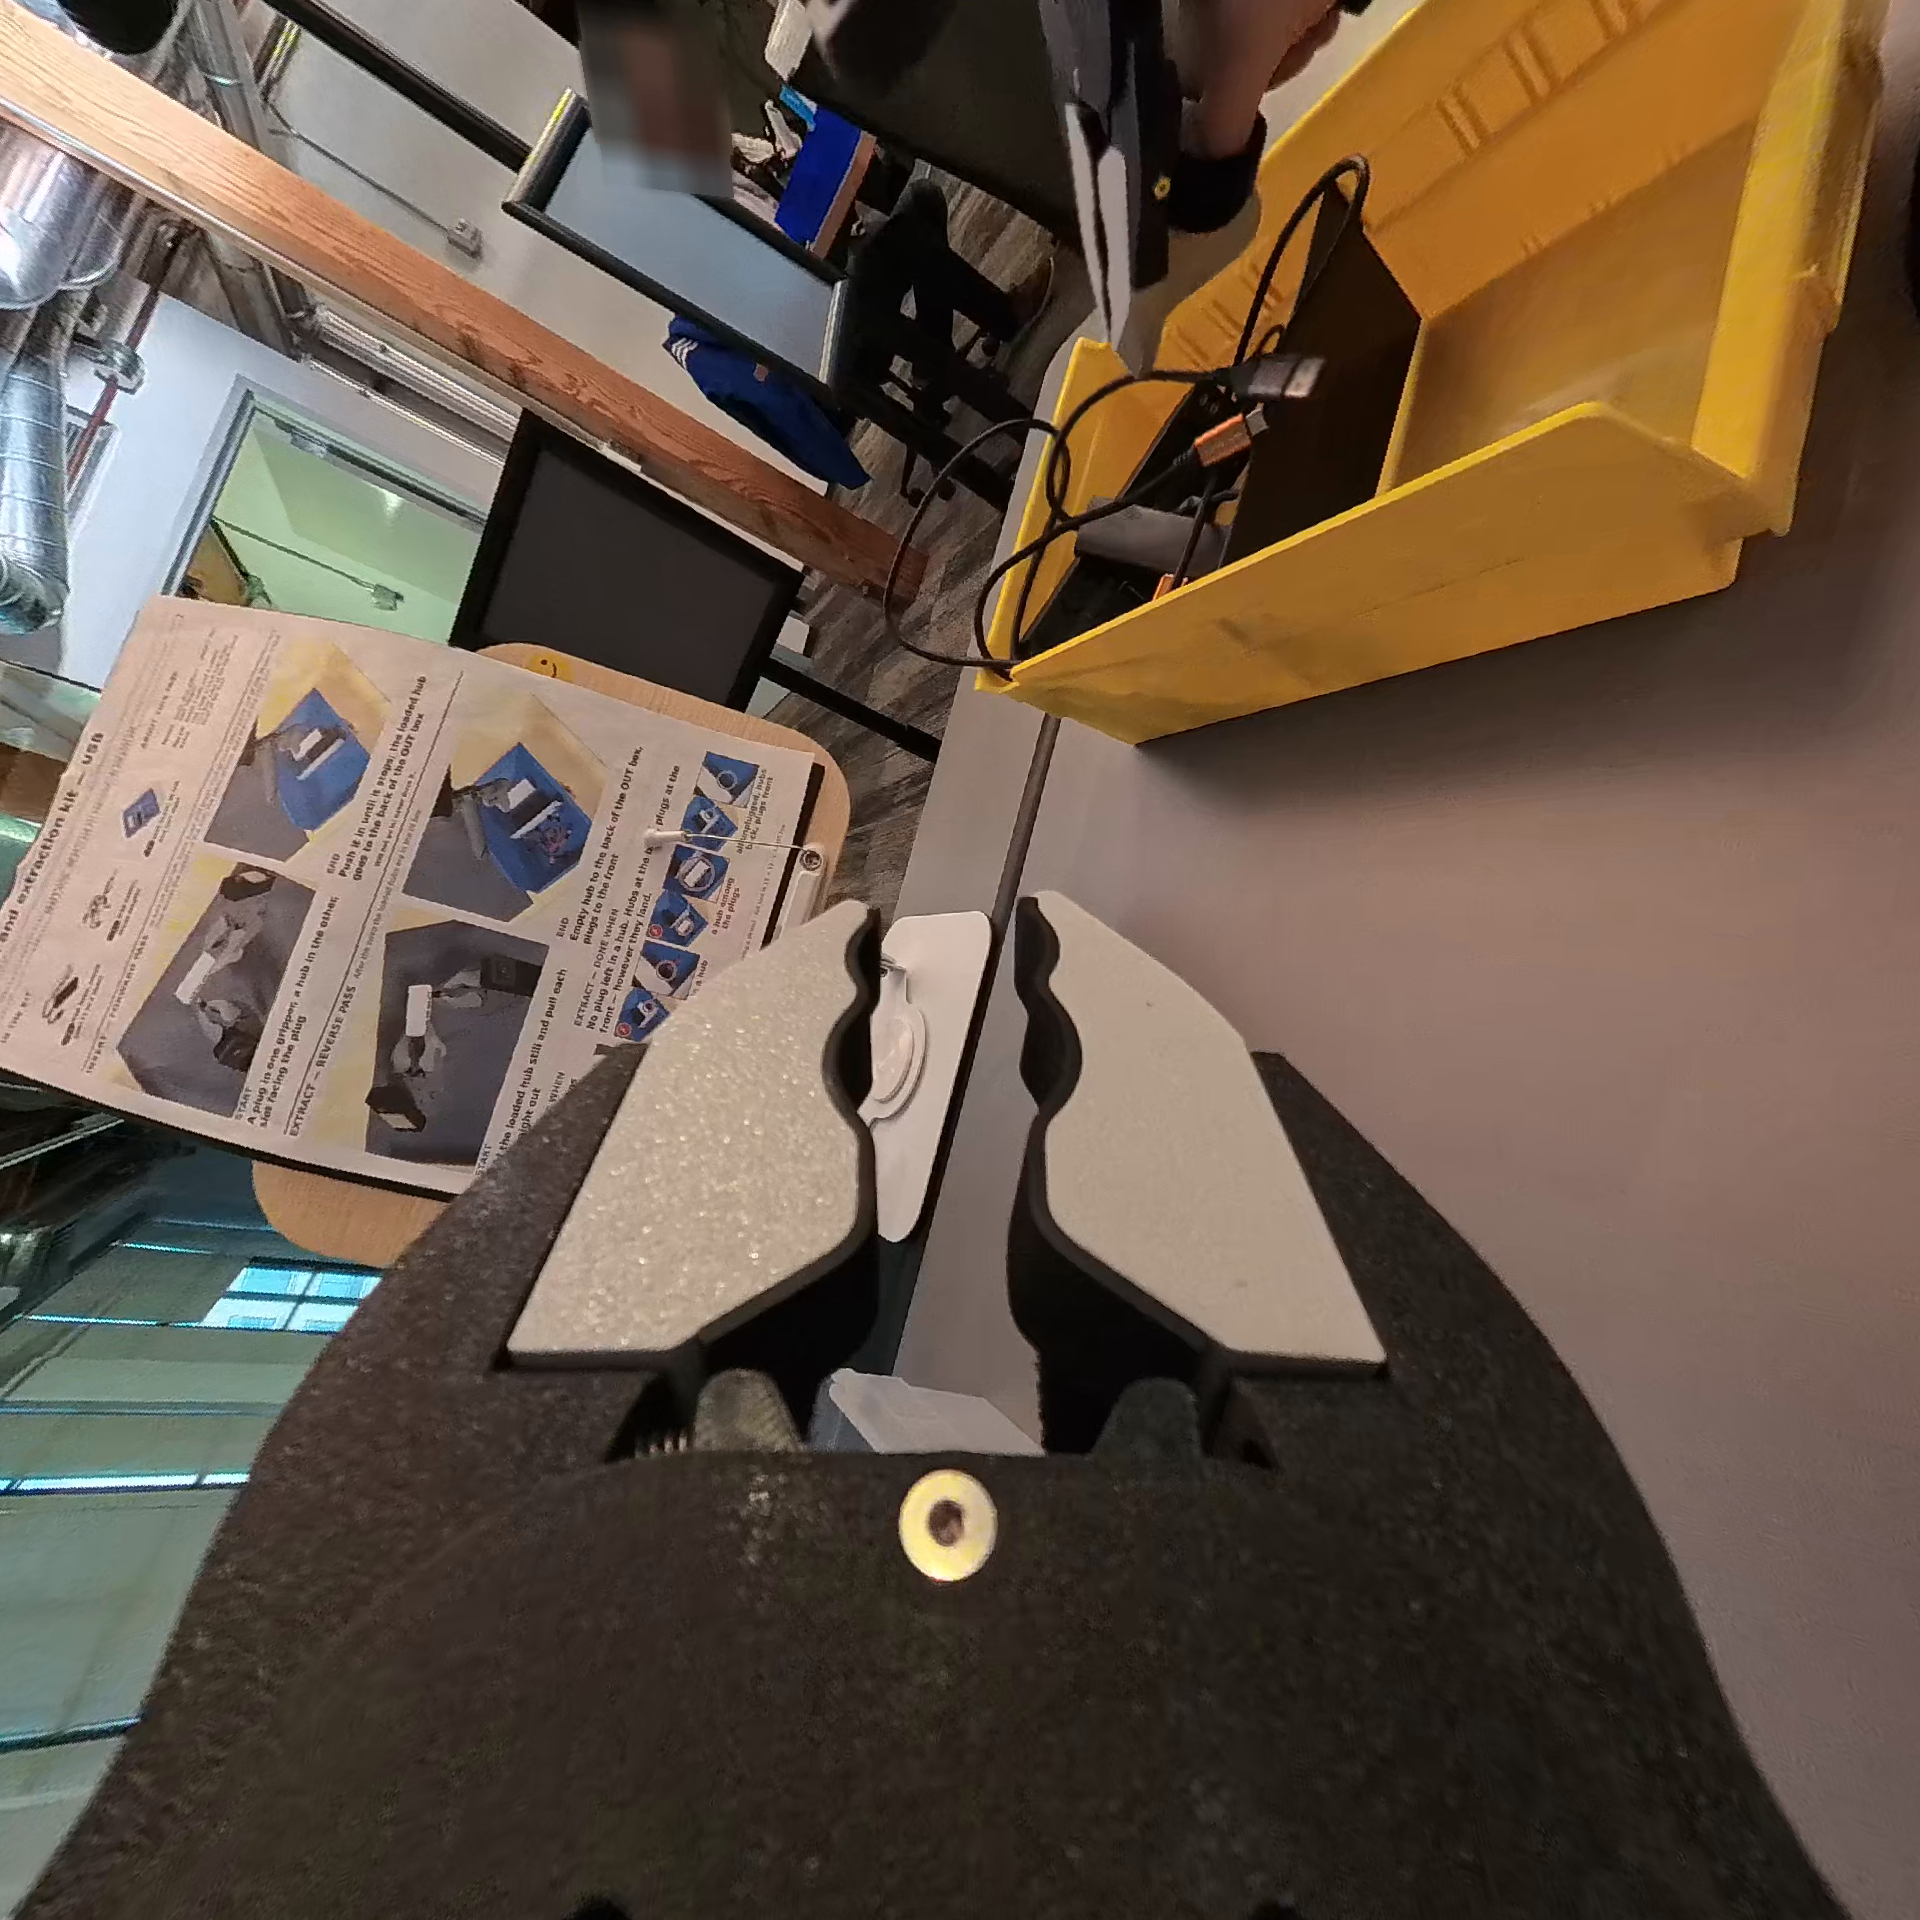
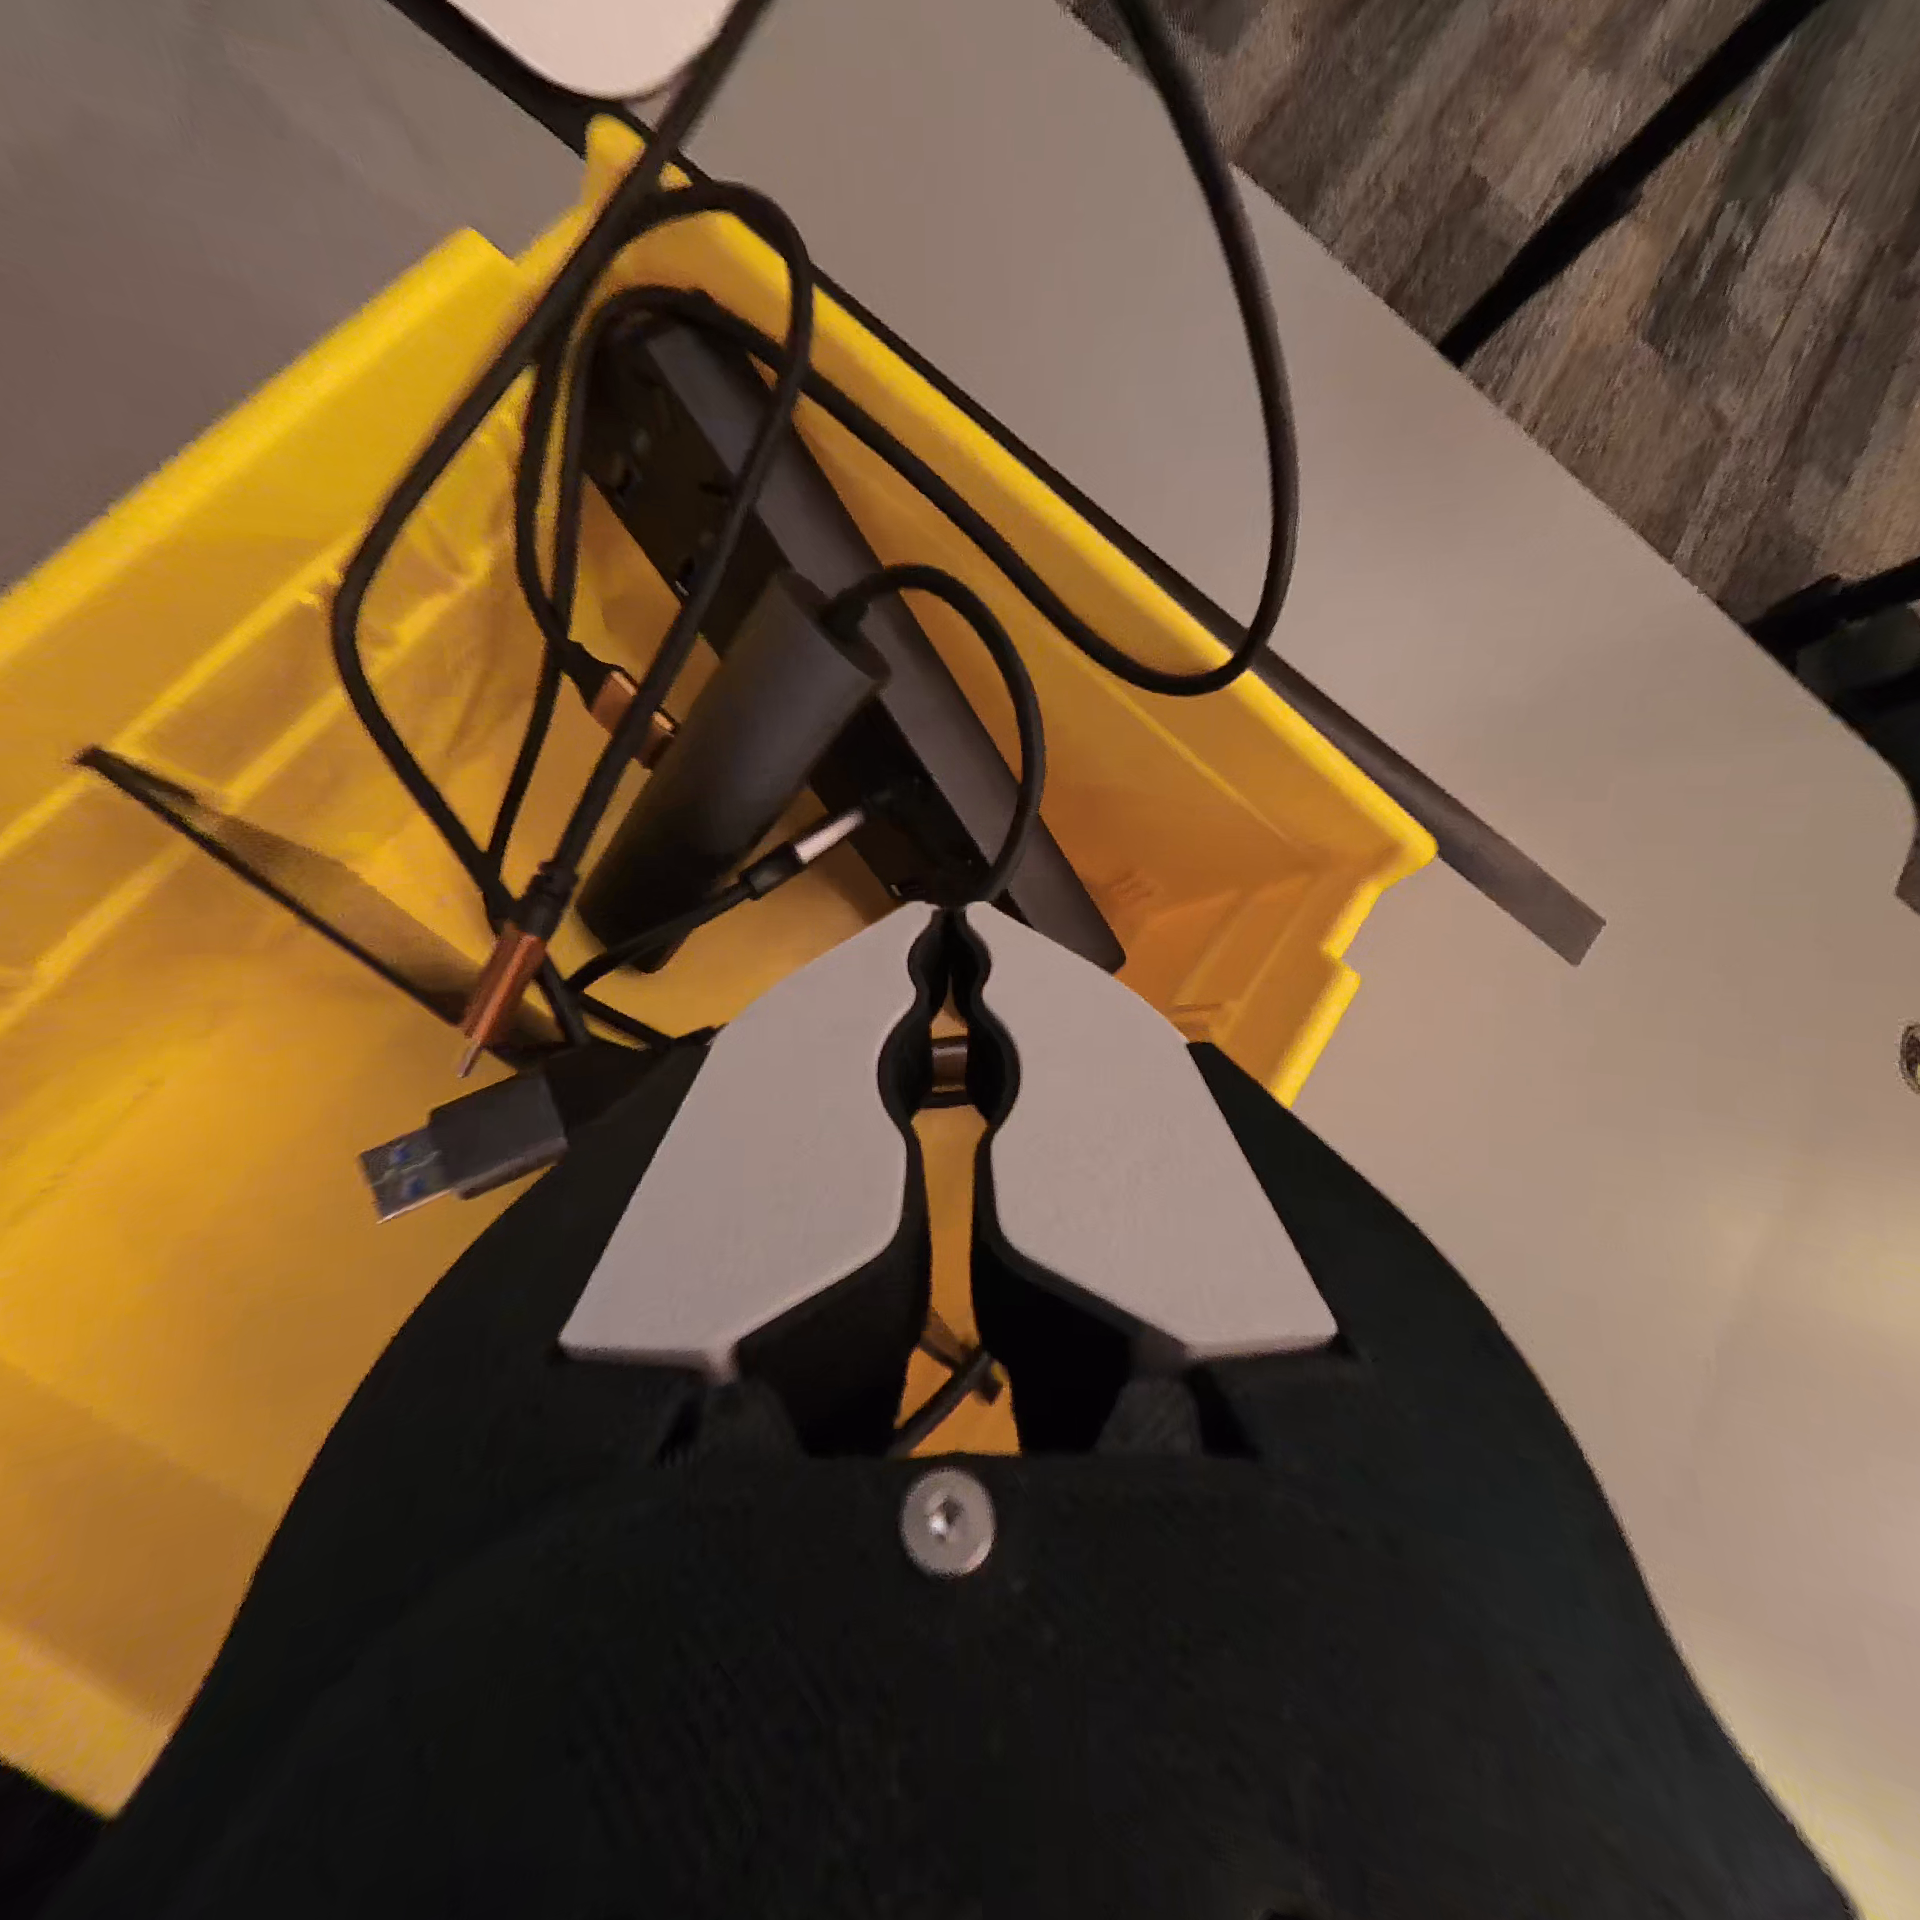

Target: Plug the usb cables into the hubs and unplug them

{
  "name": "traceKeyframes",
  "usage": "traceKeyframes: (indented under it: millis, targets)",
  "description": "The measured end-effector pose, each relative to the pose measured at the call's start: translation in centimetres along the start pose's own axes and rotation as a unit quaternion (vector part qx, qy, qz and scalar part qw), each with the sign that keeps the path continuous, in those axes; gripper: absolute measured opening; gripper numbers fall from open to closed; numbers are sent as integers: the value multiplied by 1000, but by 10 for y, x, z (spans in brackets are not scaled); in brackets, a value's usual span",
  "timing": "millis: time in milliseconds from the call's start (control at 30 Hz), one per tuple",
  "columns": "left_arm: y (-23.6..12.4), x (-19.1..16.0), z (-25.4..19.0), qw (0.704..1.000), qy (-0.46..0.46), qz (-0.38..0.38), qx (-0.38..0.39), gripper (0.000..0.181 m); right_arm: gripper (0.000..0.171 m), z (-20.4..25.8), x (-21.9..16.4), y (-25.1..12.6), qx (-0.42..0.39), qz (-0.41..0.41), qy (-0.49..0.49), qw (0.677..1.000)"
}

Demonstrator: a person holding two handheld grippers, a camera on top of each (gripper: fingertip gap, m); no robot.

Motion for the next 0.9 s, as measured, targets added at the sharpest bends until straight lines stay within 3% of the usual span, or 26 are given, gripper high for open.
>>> traceKeyframes:
  millis: [233,433,700,900]
  targets:
    - [3,0,-2,1000,3,5,-3,25,1,18,5,30,-14,27,-44,999]
    - [4,0,-3,1000,8,11,0,24,2,30,18,33,-88,38,-113,989]
    - [2,-1,0,1000,5,12,3,25,5,9,22,-11,-40,9,-10,999]
    - [3,-1,-1,1000,9,19,2,25,20,2,6,-42,-33,93,-20,995]
Point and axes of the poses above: each gripper's, where its closed fingertips meet, y out along the fingers, x out of its top, z = x × y across the jaws, the point moved 10 cm from there along -y, back along the fingers, and after that the axes turned 14 degrees about -x, right-handed, at the moved point
